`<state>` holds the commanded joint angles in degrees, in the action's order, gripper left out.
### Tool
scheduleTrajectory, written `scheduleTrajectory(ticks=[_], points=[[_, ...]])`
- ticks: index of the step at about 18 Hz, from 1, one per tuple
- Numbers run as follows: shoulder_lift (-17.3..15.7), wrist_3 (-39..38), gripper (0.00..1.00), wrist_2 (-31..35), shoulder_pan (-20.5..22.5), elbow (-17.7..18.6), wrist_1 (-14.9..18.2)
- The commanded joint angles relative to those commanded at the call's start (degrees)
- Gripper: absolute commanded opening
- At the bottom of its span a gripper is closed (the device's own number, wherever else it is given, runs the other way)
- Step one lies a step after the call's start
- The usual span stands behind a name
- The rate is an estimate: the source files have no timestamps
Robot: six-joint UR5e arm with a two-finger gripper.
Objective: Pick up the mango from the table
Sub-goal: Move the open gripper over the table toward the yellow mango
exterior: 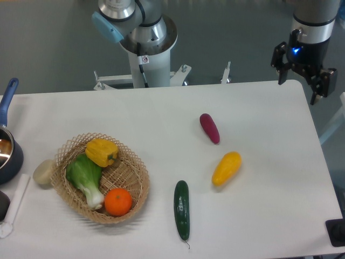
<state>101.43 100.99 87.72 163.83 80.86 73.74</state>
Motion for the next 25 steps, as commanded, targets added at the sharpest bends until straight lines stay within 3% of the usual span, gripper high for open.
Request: scheduleTrajectory(ticks=[10, 15, 21, 25], points=[[0.0, -2.45, 1.0, 0.0, -0.18, 2.28, -3.34], [-0.09, -13.51, 1.0, 0.0, -2.55, 6.67, -10.1], [1.14, -23.45, 1.0, -0.09, -6.32, 8.87, -11.08], [3.51, -34.07, 1.0, 0.44, -8.7, 10.02, -15.28]])
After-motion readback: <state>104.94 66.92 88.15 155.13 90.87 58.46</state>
